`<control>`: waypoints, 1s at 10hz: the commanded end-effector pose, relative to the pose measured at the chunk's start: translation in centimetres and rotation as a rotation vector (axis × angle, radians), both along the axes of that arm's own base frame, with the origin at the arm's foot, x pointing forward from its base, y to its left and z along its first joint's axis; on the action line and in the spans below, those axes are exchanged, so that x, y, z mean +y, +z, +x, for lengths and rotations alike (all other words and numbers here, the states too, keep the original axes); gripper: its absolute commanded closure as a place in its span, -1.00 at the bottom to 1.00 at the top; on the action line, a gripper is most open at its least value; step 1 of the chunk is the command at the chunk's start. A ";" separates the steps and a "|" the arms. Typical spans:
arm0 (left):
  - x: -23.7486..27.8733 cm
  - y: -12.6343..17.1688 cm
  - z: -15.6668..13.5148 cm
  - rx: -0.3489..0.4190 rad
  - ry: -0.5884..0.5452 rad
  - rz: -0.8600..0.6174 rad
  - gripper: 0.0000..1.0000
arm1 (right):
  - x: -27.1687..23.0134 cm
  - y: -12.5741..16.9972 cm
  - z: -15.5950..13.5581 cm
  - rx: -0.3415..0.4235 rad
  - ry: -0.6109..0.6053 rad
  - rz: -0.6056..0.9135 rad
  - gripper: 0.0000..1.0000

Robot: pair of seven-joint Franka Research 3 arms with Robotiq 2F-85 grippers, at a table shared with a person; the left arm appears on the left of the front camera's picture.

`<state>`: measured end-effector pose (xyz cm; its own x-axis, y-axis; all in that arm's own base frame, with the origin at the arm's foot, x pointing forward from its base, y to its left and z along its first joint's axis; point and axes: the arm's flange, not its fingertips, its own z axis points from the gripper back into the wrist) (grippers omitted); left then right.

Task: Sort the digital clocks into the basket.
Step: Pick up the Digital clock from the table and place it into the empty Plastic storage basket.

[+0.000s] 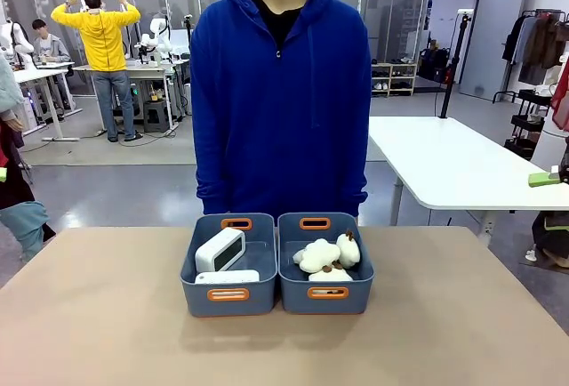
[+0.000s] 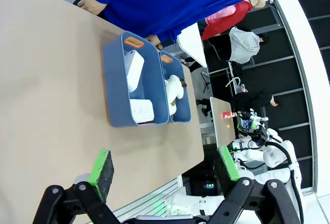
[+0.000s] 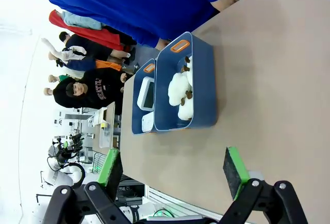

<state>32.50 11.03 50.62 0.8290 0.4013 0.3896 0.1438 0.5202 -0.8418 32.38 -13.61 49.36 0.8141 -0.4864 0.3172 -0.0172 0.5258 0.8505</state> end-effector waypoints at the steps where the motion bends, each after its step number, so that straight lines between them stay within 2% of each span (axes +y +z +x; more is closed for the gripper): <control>1: 0.1 0.0 -0.3 0.005 -0.015 0.006 -1.00 | 0.0 0.0 0.1 0.003 0.007 0.005 -1.00; 10: 0.1 0.0 -0.3 0.005 -0.015 0.006 -1.00 | 0.0 0.0 0.1 0.003 0.007 0.005 -1.00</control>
